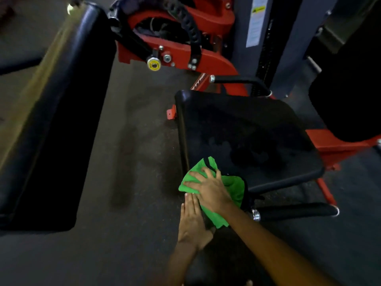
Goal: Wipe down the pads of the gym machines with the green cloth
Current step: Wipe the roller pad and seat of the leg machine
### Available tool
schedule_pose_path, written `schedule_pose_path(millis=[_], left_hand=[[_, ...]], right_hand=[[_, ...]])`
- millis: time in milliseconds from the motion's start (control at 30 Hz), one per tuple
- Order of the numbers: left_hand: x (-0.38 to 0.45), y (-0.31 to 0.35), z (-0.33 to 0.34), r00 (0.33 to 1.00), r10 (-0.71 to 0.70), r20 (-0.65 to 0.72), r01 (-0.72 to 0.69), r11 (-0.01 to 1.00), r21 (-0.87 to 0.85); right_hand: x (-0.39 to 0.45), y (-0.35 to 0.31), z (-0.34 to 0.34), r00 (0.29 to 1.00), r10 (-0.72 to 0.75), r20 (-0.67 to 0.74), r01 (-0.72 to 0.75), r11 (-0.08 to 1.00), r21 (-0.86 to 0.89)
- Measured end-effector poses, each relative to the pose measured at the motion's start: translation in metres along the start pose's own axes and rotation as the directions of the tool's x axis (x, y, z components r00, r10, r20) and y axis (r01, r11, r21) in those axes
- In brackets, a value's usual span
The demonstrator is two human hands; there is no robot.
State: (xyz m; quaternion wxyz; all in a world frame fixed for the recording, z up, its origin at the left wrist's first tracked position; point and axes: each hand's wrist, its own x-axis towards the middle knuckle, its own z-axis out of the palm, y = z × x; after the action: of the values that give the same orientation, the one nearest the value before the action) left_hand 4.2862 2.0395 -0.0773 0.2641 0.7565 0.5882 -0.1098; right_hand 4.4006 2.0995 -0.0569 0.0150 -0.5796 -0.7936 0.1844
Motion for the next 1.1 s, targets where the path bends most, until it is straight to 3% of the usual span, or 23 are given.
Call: schedule_pose_path(millis=[67,100,200,267,367,467,633,733,833,900,1033,1100], left_hand=[[0.001,0.005,0.0,0.998,-0.038,-0.047,0.035,0.998,-0.057],[0.005,0.013,0.003,0.989,-0.098,-0.114,0.077,0.981,-0.179],[0.007,0.021,0.0,0.937,-0.184,-0.297,0.058,0.92,-0.387],[0.025,0.024,-0.002,0.891,-0.333,-0.309,0.134,0.843,-0.522],[0.057,0.033,-0.01,0.795,-0.547,-0.261,0.268,0.704,-0.658],[0.082,0.038,-0.014,0.632,-0.73,-0.26,0.345,0.565,-0.749],[0.089,0.04,-0.004,0.596,-0.723,-0.35,0.353,0.628,-0.694],[0.09,0.039,-0.008,0.621,-0.705,-0.342,0.372,0.649,-0.663],[0.09,0.042,-0.009,0.643,-0.71,-0.287,0.424,0.642,-0.639],[0.092,0.041,-0.011,0.637,-0.725,-0.262,0.476,0.637,-0.607],[0.093,0.041,-0.012,0.623,-0.745,-0.238,0.528,0.626,-0.574],[0.094,0.04,-0.011,0.607,-0.754,-0.253,0.541,0.625,-0.564]], right_hand=[[0.004,0.004,0.0,0.999,-0.045,0.011,0.045,0.999,-0.011],[0.012,0.012,-0.003,0.995,-0.088,0.047,0.09,0.995,-0.044],[0.027,0.028,-0.013,0.999,-0.035,-0.014,0.034,0.999,-0.031],[0.048,0.035,-0.019,0.999,-0.05,-0.009,0.05,0.997,-0.059],[0.062,0.043,-0.021,0.991,-0.122,0.049,0.126,0.987,-0.101],[0.063,0.052,-0.009,0.946,-0.324,0.03,0.324,0.931,-0.168],[0.11,0.075,-0.019,0.858,-0.499,0.119,0.511,0.814,-0.275],[0.144,0.07,-0.034,0.905,-0.393,0.162,0.422,0.879,-0.222],[0.141,0.059,-0.039,0.906,-0.389,0.169,0.415,0.893,-0.173],[0.133,0.058,-0.035,0.849,-0.478,0.224,0.512,0.849,-0.131],[0.149,0.073,-0.033,0.726,-0.654,0.213,0.688,0.687,-0.234],[0.175,0.074,-0.037,0.77,-0.613,0.178,0.637,0.725,-0.262]])
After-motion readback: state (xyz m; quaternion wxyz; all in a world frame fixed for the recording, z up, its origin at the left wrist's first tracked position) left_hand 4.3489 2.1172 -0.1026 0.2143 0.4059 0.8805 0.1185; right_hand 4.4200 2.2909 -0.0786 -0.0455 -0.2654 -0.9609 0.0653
